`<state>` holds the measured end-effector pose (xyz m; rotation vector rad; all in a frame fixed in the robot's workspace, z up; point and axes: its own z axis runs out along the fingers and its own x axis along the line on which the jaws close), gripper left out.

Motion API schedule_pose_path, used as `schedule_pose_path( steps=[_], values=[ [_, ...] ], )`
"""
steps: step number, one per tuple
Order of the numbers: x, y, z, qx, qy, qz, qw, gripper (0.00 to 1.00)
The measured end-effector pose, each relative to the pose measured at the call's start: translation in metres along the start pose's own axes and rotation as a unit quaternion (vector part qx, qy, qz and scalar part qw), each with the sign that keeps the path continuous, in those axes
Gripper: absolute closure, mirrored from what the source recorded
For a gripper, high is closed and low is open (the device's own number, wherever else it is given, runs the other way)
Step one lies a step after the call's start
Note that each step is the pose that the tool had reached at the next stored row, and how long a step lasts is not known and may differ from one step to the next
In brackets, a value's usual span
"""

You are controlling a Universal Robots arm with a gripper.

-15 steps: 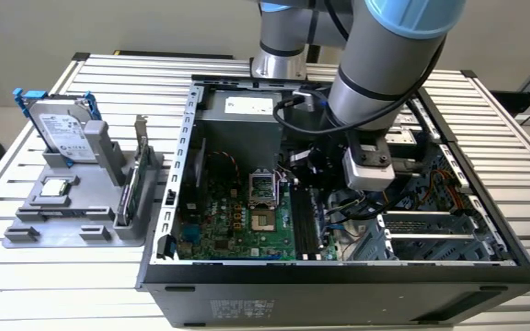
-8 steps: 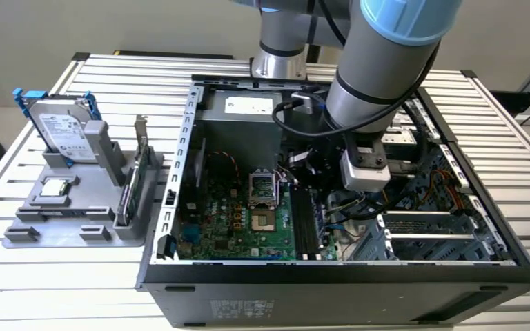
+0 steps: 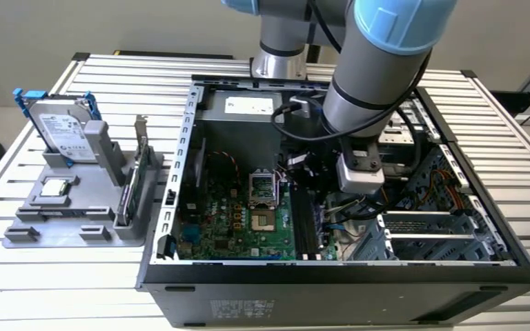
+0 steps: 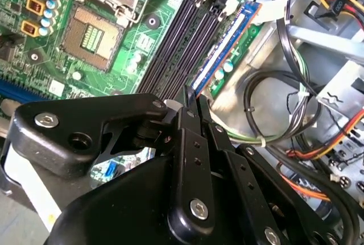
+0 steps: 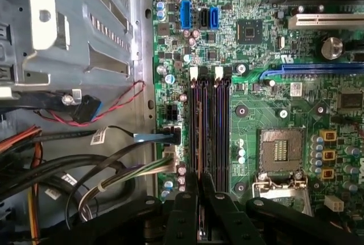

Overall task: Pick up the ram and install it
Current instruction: 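Insert the ram into the slot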

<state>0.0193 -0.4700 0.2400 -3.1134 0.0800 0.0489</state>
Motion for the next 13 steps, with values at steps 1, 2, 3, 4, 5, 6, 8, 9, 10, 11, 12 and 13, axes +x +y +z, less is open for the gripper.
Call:
schedule_pose_path(
  steps=[1,2,3,4,5,6,8,9,10,11,12,13],
  values=[
    [0.0001,-0.0010,0.0013,0.0001,0.0000,0.000,1.0000,1.00],
    [0.0001,-0.0016,0.0031,0.0001,0.0000,0.000,1.0000,1.00],
    [0.0001,-0.0021,0.0044,0.0001,0.0000,0.000,1.0000,1.00],
    [0.0002,-0.0024,0.0051,-0.0005,0.0000,0.000,1.0000,1.00],
    [0.0002,-0.0028,0.0059,-0.0018,0.0000,0.000,1.0000,1.00],
    [0.0002,-0.0034,0.0074,-0.0024,0.0001,0.000,1.0000,1.00],
    [0.0003,-0.0036,0.0096,-0.0030,0.0002,0.000,1.0000,1.00],
    [0.0003,-0.0035,0.0097,-0.0032,0.0001,0.000,1.0000,1.00],
    [0.0004,-0.0035,0.0098,-0.0032,0.0001,0.000,1.0000,1.00],
    [0.0006,-0.0035,0.0098,-0.0032,0.0000,0.000,1.0000,1.00],
    [0.0008,-0.0034,0.0098,-0.0032,-0.0003,0.000,1.0000,1.00],
    [0.0011,-0.0031,0.0098,-0.0032,-0.0007,0.000,1.0000,1.00]
  ],
)
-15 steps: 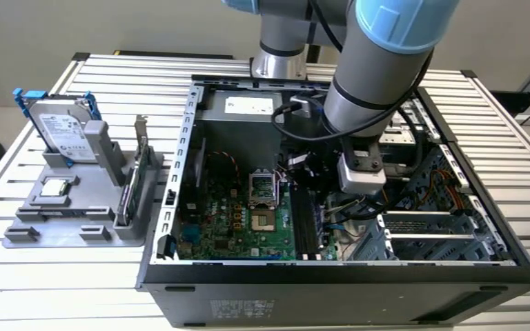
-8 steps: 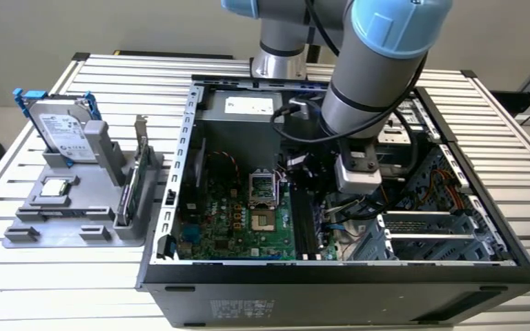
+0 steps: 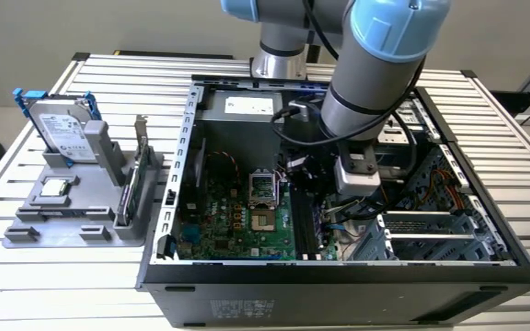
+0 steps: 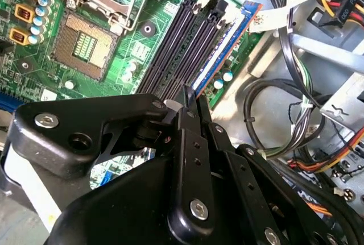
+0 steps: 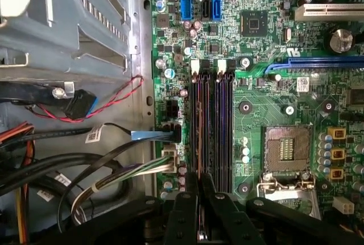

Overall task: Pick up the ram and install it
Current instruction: 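Insert the ram into the slot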

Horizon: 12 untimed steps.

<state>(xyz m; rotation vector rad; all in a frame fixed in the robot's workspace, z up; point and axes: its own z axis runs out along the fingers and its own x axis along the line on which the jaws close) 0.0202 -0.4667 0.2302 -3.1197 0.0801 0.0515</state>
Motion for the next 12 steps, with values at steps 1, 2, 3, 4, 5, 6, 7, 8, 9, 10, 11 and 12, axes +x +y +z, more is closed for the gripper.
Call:
schedule_pose_path(
  steps=[1,2,3,4,5,6,7,8,9,10,11,12],
  values=[
    [0.0004,0.0004,0.0000,0.0000,-0.0005,0.000,1.0000,1.00],
    [0.0006,0.0009,-0.0001,-0.0002,-0.0011,0.000,1.0000,1.00],
    [0.0008,0.0016,-0.0001,-0.0004,-0.0017,0.000,1.0000,1.00],
    [0.0010,0.0023,-0.0001,-0.0006,-0.0023,0.000,1.0000,1.00],
    [0.0010,0.0031,-0.0001,-0.0010,-0.0027,0.000,1.0000,1.00],
    [0.0011,0.0039,-0.0001,-0.0014,-0.0032,0.000,1.0000,1.00],
    [0.0011,0.0050,-0.0001,-0.0018,-0.0037,0.000,1.0000,1.00],
    [0.0012,0.0062,-0.0002,-0.0023,-0.0043,0.000,1.0000,1.00],
    [0.0012,0.0072,-0.0002,-0.0027,-0.0049,0.000,1.0000,1.00],
    [0.0013,0.0083,-0.0002,-0.0031,-0.0055,0.000,1.0000,1.00],
    [0.0014,0.0095,-0.0002,-0.0034,-0.0061,0.000,1.0000,1.00],
    [0.0015,0.0106,-0.0003,-0.0037,-0.0065,0.000,1.0000,1.00]
  ],
)
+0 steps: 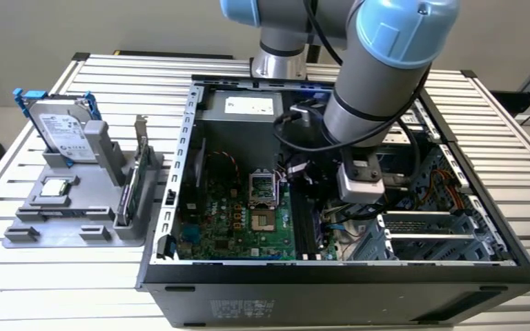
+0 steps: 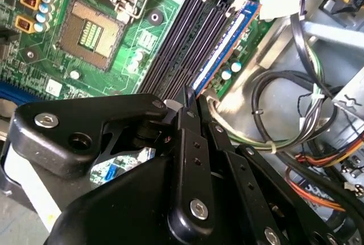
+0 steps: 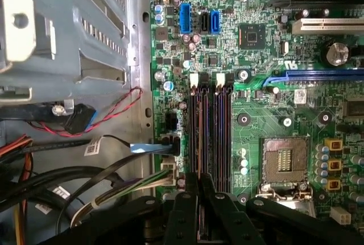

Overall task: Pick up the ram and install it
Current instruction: 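Insert the ram into the slot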

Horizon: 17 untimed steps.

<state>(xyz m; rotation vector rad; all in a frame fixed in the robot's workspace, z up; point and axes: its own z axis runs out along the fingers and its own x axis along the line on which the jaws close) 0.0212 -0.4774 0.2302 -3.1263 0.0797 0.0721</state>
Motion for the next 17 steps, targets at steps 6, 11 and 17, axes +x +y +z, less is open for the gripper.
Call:
schedule_pose_path(
  steps=[6,11,17],
  values=[
    [0.0003,0.0056,0.0000,-0.0018,-0.0019,0.000,1.0000,1.00],
    [0.0004,0.0059,0.0017,-0.0047,-0.0019,0.000,1.0000,1.00],
    [0.0003,0.0058,0.0038,-0.0067,-0.0018,0.000,1.0000,1.00]
  ],
)
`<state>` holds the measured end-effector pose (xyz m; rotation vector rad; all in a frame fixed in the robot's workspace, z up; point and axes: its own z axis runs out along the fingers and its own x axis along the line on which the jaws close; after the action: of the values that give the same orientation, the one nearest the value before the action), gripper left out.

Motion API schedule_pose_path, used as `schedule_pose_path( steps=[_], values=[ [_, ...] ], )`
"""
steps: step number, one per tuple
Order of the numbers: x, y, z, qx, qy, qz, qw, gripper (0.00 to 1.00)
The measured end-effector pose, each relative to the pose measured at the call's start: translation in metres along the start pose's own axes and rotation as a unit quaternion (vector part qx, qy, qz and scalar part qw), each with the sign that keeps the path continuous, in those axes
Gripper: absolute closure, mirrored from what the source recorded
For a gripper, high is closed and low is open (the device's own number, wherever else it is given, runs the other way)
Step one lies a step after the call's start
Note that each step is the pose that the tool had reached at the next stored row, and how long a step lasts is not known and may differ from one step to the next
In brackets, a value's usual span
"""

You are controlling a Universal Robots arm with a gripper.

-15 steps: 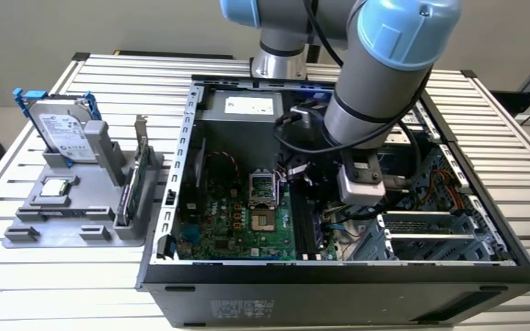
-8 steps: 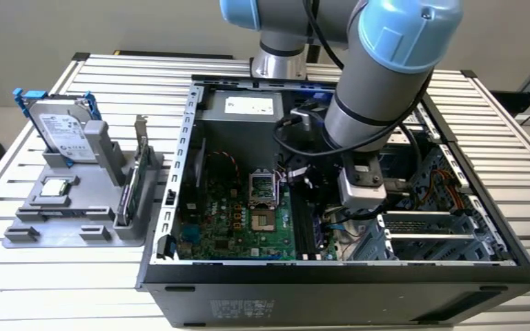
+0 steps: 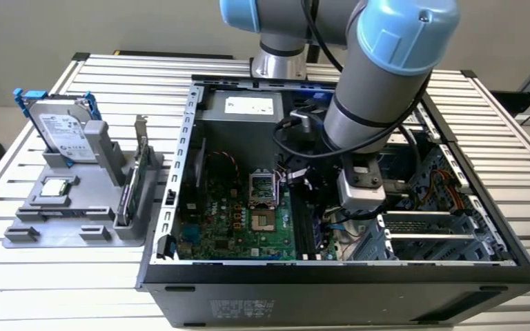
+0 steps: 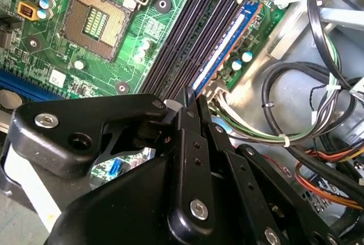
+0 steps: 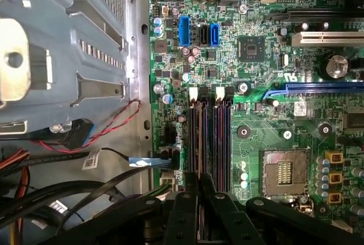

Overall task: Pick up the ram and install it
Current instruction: 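Insert the ram into the slot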

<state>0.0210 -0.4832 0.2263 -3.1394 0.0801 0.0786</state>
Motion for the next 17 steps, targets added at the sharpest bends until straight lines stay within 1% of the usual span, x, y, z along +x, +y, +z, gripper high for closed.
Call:
schedule_pose_path(
  steps=[11,17],
  values=[
    [-0.0003,-0.0022,0.0039,-0.0001,0.0000,-0.002,1.0000,1.00],
    [0.0014,-0.0026,0.0038,-0.0002,0.0000,-0.002,1.0000,1.00]
  ],
)
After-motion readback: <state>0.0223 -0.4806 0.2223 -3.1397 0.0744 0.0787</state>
